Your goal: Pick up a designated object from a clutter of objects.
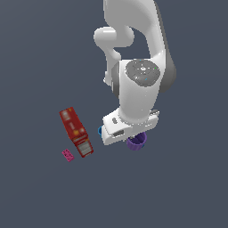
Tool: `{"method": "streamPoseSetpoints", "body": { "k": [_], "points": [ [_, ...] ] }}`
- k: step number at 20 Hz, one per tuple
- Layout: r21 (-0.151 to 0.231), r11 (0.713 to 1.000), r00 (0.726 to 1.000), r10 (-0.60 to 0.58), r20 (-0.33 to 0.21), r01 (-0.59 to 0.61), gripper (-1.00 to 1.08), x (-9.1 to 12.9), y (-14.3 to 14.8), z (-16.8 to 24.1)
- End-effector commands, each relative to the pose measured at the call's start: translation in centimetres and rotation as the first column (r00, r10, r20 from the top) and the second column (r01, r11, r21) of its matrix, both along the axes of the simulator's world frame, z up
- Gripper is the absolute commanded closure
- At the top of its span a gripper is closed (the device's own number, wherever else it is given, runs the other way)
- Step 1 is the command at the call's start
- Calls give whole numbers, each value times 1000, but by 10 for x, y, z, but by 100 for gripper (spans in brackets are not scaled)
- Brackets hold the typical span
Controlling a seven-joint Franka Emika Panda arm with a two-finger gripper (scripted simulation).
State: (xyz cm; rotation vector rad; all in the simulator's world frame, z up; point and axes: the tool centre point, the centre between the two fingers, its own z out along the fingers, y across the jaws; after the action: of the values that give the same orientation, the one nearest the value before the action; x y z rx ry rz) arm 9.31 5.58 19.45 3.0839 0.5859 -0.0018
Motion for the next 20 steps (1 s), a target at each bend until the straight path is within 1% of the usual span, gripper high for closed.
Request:
{"method": "streamPoseSetpoints", "body": {
  "k": [1, 13, 20],
  "points": [
    [0, 1000, 1000, 0, 2, 0, 108, -3, 15, 29],
    [0, 1000, 1000, 0, 2, 0, 108, -13, 84, 159],
    [0, 1000, 1000, 0, 2, 0, 108, -15, 111, 210]
  ]
}}
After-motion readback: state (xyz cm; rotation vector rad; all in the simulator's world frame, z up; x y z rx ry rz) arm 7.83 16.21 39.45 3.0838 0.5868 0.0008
